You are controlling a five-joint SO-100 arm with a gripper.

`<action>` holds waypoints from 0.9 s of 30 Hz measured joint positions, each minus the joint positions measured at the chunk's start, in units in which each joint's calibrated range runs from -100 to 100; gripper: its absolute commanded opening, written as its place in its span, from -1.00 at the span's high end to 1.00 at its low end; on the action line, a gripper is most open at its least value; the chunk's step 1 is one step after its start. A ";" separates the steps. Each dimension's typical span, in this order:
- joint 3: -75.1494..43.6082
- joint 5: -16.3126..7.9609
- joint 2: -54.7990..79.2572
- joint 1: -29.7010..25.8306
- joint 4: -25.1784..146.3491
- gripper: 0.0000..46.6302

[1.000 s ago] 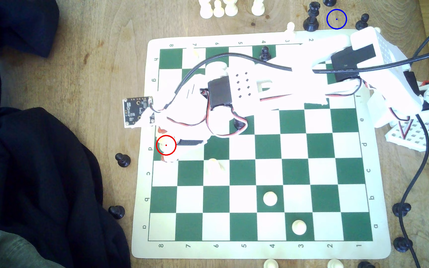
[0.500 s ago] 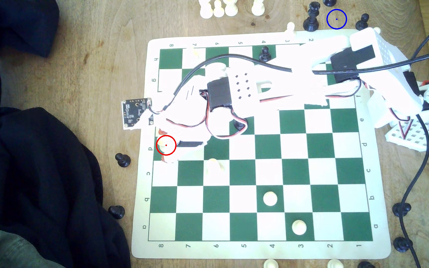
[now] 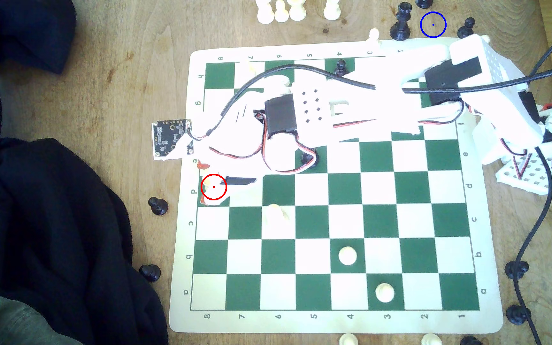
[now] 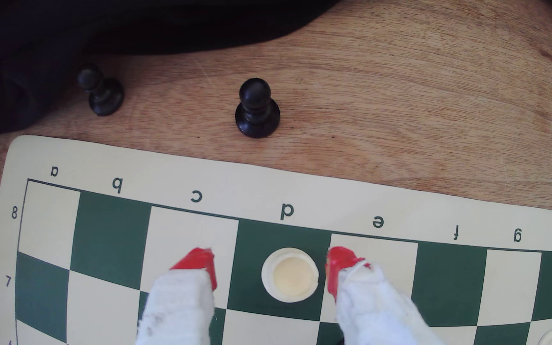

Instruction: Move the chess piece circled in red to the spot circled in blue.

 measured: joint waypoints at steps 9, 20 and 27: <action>0.00 0.29 2.18 0.59 0.00 0.34; -0.99 0.29 2.68 0.66 0.00 0.84; -3.34 0.29 3.35 -0.07 1.91 0.95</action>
